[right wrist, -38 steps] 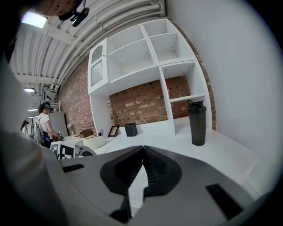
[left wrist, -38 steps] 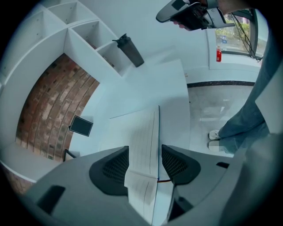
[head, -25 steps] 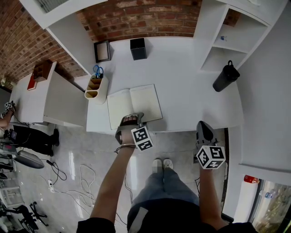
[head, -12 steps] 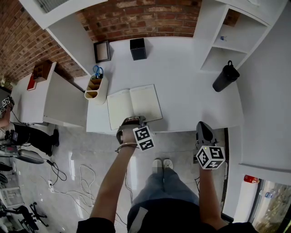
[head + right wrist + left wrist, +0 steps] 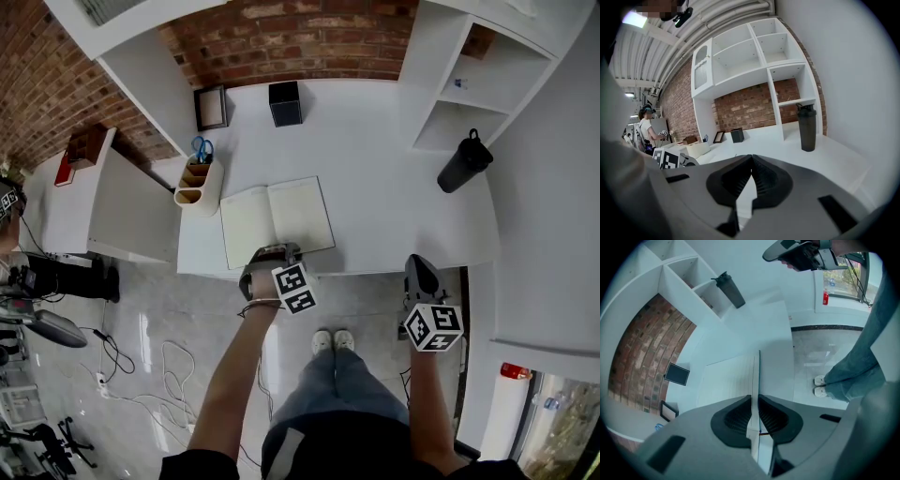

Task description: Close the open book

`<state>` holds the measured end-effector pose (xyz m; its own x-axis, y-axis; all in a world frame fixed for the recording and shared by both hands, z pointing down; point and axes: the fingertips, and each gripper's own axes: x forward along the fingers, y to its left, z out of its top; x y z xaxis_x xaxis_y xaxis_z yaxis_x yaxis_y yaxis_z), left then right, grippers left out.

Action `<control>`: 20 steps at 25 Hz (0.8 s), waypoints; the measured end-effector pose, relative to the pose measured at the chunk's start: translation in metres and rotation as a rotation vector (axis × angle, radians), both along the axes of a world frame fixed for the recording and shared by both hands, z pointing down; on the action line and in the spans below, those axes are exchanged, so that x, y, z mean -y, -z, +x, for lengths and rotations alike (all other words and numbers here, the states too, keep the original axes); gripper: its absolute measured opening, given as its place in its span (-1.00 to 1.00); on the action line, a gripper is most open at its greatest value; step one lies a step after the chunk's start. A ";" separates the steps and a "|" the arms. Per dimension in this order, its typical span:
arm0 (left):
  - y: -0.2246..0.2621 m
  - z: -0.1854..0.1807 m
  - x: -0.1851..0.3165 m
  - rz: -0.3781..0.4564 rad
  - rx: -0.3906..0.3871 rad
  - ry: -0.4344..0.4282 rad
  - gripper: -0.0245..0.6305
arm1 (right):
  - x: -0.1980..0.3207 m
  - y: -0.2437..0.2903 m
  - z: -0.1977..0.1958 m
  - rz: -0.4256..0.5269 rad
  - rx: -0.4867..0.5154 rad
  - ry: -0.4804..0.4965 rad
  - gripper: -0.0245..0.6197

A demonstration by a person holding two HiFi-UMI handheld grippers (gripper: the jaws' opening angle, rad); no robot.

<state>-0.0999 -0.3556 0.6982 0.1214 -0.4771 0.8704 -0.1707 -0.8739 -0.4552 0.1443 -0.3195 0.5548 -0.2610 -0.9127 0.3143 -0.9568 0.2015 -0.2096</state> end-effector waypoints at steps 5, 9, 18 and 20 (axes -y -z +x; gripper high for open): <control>0.008 -0.001 0.001 0.049 -0.084 0.054 -0.79 | -0.002 -0.002 0.001 -0.004 -0.003 0.002 -0.93; 0.019 0.001 -0.001 0.081 -0.188 0.111 -0.80 | -0.002 -0.001 0.003 -0.005 -0.001 -0.001 -0.93; 0.052 -0.009 0.005 0.205 -0.433 0.279 -0.83 | -0.002 -0.002 0.004 -0.006 -0.002 0.010 -0.93; 0.059 -0.013 0.006 0.218 -0.517 0.342 -0.84 | -0.001 -0.001 0.003 -0.008 -0.001 0.013 -0.93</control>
